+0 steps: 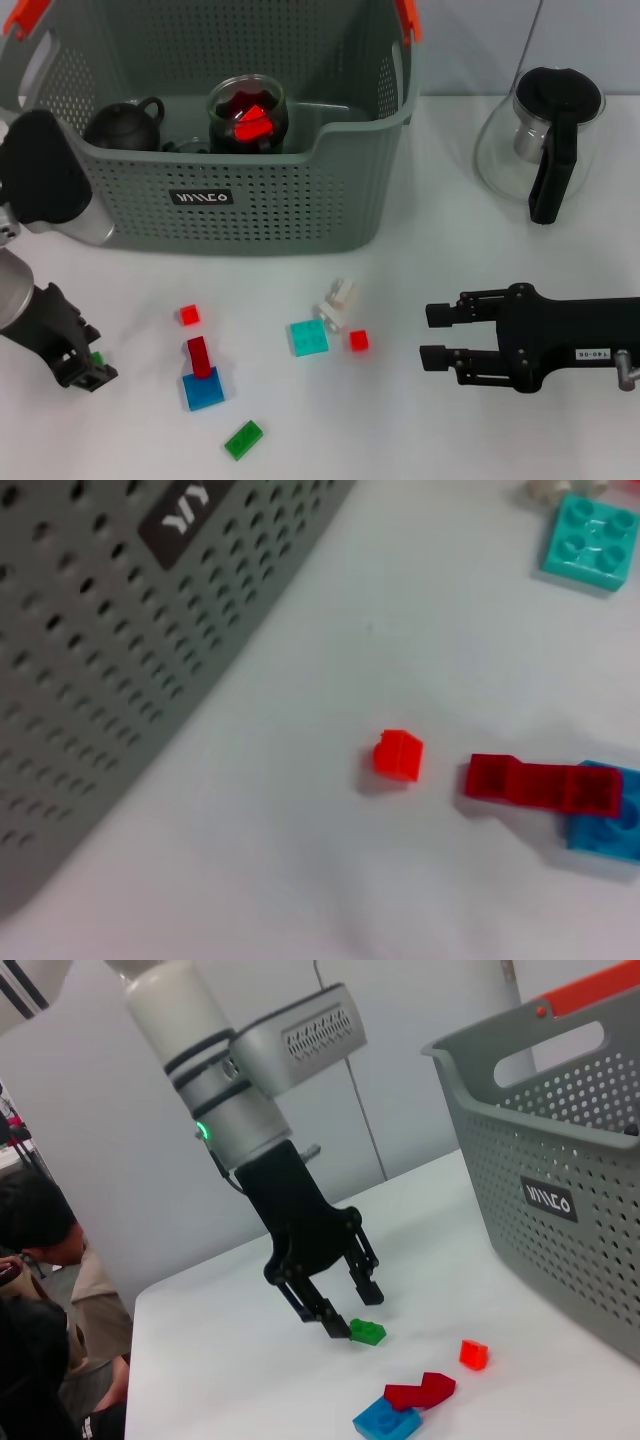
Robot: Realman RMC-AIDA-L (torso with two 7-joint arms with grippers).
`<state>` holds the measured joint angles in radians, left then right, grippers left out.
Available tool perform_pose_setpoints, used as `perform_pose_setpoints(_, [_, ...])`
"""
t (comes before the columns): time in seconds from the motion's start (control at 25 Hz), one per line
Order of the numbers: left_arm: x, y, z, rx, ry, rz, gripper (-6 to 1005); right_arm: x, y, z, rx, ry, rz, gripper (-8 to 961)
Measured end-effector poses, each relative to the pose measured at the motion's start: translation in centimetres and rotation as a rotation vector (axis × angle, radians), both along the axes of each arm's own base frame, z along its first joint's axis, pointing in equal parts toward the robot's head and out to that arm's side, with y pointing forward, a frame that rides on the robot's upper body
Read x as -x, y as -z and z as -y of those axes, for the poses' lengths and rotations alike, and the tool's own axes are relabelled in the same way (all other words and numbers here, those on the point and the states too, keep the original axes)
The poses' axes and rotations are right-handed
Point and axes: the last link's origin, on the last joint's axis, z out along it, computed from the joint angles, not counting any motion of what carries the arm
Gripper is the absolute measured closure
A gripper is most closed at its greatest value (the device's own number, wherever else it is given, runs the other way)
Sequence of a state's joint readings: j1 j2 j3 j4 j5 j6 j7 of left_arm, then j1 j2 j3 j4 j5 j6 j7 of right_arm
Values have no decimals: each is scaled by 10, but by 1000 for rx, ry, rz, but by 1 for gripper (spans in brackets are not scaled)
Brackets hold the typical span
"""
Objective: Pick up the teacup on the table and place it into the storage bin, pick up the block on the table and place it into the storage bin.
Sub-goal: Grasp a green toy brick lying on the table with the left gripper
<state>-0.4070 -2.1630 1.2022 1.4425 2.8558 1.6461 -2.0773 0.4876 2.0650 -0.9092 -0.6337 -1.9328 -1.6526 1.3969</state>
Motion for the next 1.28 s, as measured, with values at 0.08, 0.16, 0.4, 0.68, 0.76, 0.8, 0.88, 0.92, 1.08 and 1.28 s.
perform_pose_setpoints(0.08, [3,2,-1,-5,0,0,492,0,0,0,0,0,-1,375])
perform_pose_setpoints(0.16, [5,3,-2,-8,-1,-1,492,1,1,0,1,-2,-1,375])
perform_pose_setpoints(0.4, [10,5,-3,-13,-3,-6,494,1,1,-1,3,-3,1,375])
perform_pose_setpoints(0.68, [15,3,-5,-19,-8,-17,528,0,1,0,2,0,2,376])
perform_pose_setpoints(0.76, [17,3,-5,-17,-14,-19,558,0,1,0,2,2,2,376])
perform_pose_setpoints(0.8, [18,4,-5,-16,-16,-20,573,0,1,0,2,3,2,376])
perform_pose_setpoints(0.88, [19,4,-6,-16,-19,-20,603,-1,1,1,1,5,2,376])
perform_pose_setpoints(0.92, [20,5,-6,-19,-20,-20,603,-1,1,1,1,5,2,376])
perform_pose_setpoints(1.08, [22,7,-7,-21,-23,-19,603,-1,1,1,1,5,2,376])
perform_pose_setpoints(1.28, [22,7,-7,-21,-21,-19,604,0,1,0,2,4,2,376])
